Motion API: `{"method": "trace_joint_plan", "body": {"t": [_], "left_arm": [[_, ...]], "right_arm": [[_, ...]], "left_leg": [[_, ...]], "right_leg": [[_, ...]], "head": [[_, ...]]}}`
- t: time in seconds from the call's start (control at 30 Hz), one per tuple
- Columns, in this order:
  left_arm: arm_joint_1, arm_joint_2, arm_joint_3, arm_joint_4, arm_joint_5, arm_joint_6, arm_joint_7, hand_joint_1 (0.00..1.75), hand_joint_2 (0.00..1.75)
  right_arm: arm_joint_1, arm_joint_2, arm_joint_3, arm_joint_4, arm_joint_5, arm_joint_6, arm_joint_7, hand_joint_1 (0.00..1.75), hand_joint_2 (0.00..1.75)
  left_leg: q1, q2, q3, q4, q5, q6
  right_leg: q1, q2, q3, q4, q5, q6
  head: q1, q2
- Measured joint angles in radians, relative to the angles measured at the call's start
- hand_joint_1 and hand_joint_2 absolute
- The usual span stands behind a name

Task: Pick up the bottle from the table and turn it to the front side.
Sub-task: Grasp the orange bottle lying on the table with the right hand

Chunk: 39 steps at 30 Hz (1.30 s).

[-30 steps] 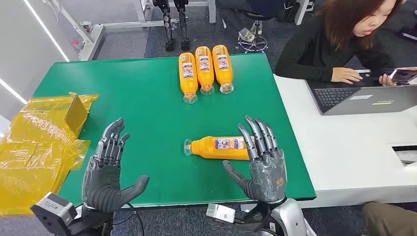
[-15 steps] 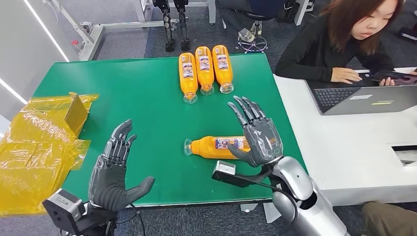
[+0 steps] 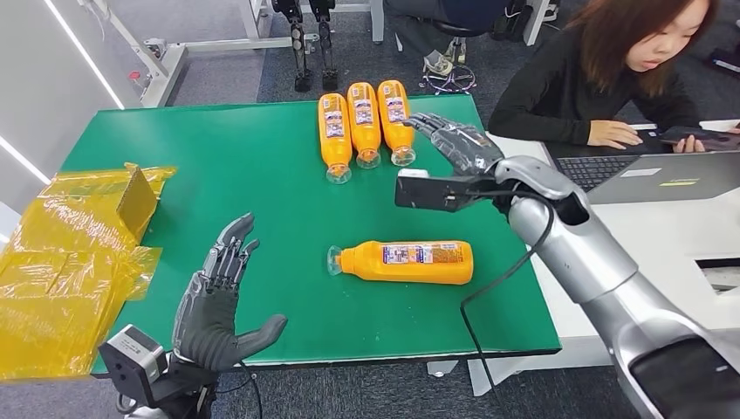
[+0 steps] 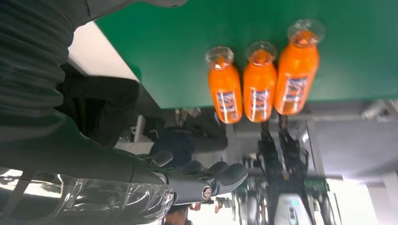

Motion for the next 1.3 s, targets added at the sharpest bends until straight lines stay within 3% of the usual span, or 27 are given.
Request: {"method": "trace_joint_plan", "body": {"t": [0.27,0.53,0.83,1.3], "left_arm": [[-0.014,0.005,-0.01,0.021,0.02,0.0,0.007,0.0,1.75],[-0.015,0.007,-0.01,0.025,0.034,0.006,0.011,0.0,1.75],[-0.016,0.007,-0.01,0.029,0.043,0.017,0.019,0.0,1.75],[-0.028,0.005,-0.009,0.029,0.051,0.025,0.049,0.0,1.75]], "right_arm": [[-0.21,0.025,0.148,0.205,-0.143,0.193,0.016,0.0,1.75],[-0.291,0.078,0.295,0.329,-0.195,0.229,0.024,0.0,1.75],[-0.298,0.133,0.407,0.422,-0.231,0.206,0.019,0.0,1.75],[-0.225,0.203,0.511,0.558,-0.255,0.134,0.001,0.0,1.75]], "left_leg": [[0.0,0.0,-0.001,0.0,0.0,0.0],[0.0,0.0,-0.001,0.0,0.0,0.0],[0.0,0.0,-0.001,0.0,0.0,0.0],[0.0,-0.001,-0.001,0.0,0.0,0.0]], "right_leg": [[0.0,0.0,0.0,0.0,0.0,0.0],[0.0,0.0,0.0,0.0,0.0,0.0],[0.0,0.0,-0.001,0.0,0.0,0.0],[0.0,0.0,-0.001,0.0,0.0,0.0]], "head": [[0.0,0.0],[0.0,0.0],[0.0,0.0],[0.0,0.0]]}}
